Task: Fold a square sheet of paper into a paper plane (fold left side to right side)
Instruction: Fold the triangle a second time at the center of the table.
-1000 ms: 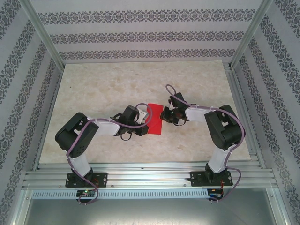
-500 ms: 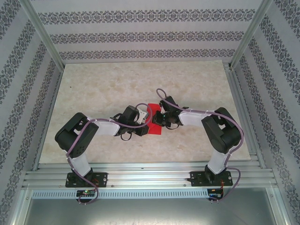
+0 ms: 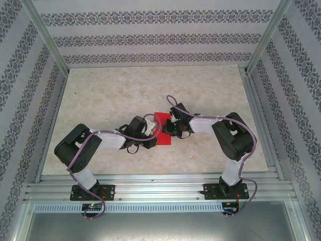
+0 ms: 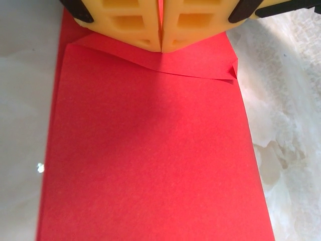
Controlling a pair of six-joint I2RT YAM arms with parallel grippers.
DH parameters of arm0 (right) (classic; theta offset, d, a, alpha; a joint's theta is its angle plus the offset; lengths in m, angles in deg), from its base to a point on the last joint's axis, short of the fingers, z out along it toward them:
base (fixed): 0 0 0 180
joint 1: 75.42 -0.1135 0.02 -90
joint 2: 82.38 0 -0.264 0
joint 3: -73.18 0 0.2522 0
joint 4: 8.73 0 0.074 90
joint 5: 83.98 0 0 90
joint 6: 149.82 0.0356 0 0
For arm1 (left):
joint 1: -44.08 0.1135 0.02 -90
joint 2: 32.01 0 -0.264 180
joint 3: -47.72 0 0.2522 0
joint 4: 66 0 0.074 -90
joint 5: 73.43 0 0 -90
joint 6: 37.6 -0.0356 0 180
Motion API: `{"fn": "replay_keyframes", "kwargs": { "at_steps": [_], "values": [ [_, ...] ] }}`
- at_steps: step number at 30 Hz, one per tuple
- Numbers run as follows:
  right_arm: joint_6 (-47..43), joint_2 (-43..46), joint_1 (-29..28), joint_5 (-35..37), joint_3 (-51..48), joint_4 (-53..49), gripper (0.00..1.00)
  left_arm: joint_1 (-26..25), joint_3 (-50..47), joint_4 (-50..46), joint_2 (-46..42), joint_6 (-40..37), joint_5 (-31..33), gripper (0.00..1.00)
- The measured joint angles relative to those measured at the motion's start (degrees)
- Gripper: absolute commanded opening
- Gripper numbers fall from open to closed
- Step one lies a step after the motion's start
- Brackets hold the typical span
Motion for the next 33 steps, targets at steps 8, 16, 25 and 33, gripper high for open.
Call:
{"fn": "replay_keyframes", "kwargs": {
  "at_steps": [8, 16, 25, 33],
  "values": [
    [-0.07, -0.37, 0.0, -1.31, 0.15, -0.22, 0.1, 0.0, -4.72, 1.9, -3.39, 4.13, 0.17, 0.12],
    [-0.55, -0.96, 0.0, -2.12, 1.16, -1.44, 0.1, -0.04, -5.73, 1.68, -4.87, 6.36, 0.39, 0.16],
    [-1.14, -1.29, 0.0, -2.1, 1.99, -2.75, 0.1, -0.11, -7.02, 0.92, -6.47, 8.33, 1.18, 0.14],
    [-1.46, -1.4, 0.07, -1.22, 2.67, -3.34, 0.1, -0.39, -8.2, -2.36, -9.31, 10.12, 2.14, 0.13]
  ]
}}
